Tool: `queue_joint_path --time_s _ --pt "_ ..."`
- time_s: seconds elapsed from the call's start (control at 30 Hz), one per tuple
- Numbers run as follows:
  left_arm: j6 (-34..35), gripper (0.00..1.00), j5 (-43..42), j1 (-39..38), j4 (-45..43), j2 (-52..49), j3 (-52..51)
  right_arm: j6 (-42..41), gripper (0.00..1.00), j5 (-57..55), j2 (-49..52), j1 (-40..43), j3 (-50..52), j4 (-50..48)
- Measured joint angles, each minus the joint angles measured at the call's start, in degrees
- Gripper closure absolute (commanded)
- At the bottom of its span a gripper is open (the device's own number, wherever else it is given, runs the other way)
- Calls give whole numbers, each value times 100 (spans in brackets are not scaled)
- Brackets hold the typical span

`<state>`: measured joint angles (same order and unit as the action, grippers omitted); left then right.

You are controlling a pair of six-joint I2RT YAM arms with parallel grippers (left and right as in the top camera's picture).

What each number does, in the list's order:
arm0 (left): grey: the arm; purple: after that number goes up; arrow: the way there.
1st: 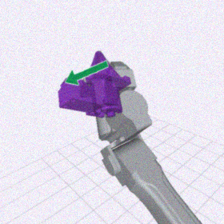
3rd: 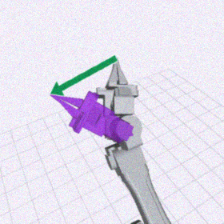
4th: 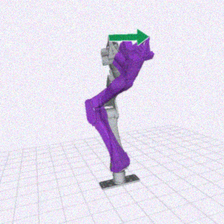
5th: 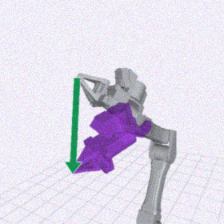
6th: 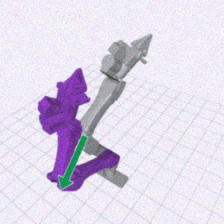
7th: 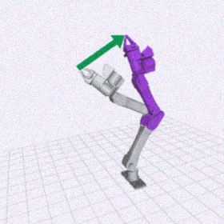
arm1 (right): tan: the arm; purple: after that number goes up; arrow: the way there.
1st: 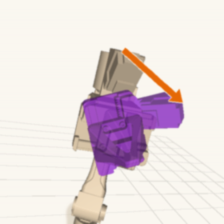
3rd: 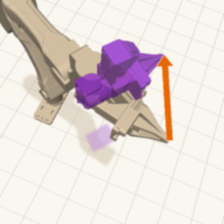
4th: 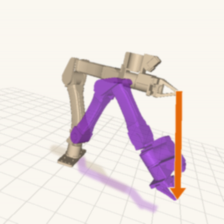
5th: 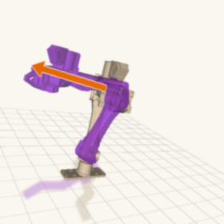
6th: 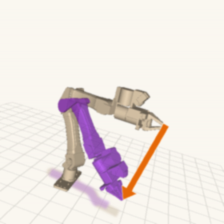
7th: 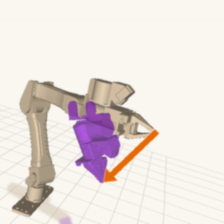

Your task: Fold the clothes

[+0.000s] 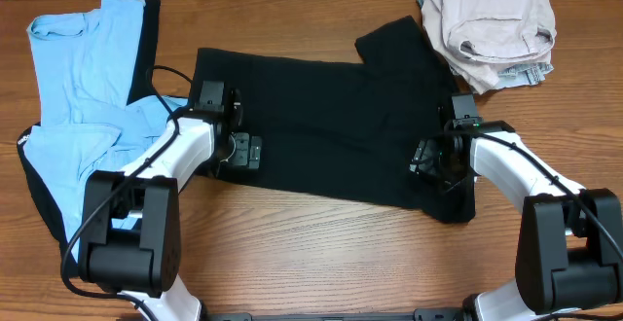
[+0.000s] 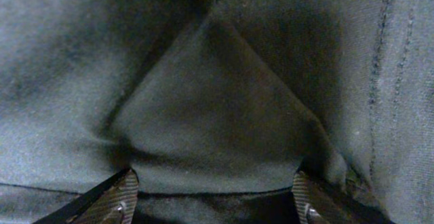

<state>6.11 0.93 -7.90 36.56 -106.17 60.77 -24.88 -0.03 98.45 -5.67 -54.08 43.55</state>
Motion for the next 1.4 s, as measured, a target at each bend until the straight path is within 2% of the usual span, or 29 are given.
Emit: queue_joint_path --time_s 0.3,0.53,0.73,0.9,1.03,1.2,1.3,1.4 --pt "55 0 0 0 63 142 -219 -127 22 369 -15 2 0 568" --pt "192 0 -127 11 1685 61 -90 -190 20 695 -17 7 55 1067" --pt "275 0 -254 15 2496 -243 225 -210 14 824 -254 4 55 1349" --pt "251 0 -378 15 2973 -516 610 -157 5 656 -739 4 -678 2098" --pt "144 0 -483 15 3305 -581 1231 61 4 431 -931 7 -1720 2605" --pt "-35 0 -496 15 3517 -584 2369 398 4 339 -960 4 -2603 2708" --pt "-70 0 -387 20 3464 -581 2765 553 4 308 -960 4 -2745 2643" --pt "-164 0 -236 81 2955 -584 3045 778 4 328 -960 4 -2767 2546"
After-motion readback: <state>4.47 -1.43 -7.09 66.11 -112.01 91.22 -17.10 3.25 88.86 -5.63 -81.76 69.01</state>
